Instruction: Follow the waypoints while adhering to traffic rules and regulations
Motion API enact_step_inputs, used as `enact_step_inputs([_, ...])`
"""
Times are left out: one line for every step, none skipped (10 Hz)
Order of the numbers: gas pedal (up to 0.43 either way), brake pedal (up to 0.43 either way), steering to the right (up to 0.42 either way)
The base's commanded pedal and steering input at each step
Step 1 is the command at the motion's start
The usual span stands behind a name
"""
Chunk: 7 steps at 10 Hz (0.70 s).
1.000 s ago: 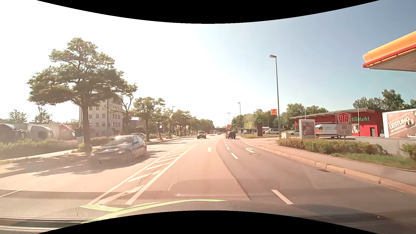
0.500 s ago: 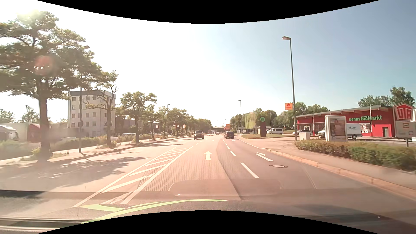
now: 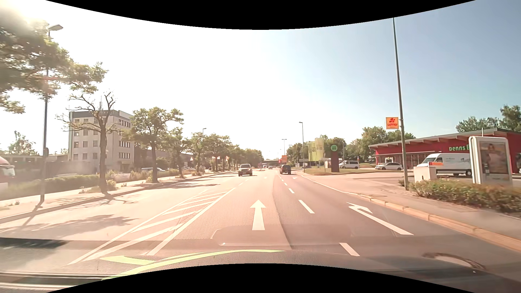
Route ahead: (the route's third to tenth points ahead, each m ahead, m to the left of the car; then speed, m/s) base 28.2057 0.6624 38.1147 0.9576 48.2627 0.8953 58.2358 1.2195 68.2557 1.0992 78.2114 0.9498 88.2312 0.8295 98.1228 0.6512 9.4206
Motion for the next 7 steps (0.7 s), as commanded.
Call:
enact_step_inputs([0.059,0.0,0.008])
enact_step_inputs([0.059,0.0,0.008])
enact_step_inputs([0.059,0.0,0.008])
enact_step_inputs([0.059,0.0,0.008])
enact_step_inputs([0.059,0.0,0.008])
enact_step_inputs([0.059,0.0,0.008])
enact_step_inputs([0.059,0.0,0.008])
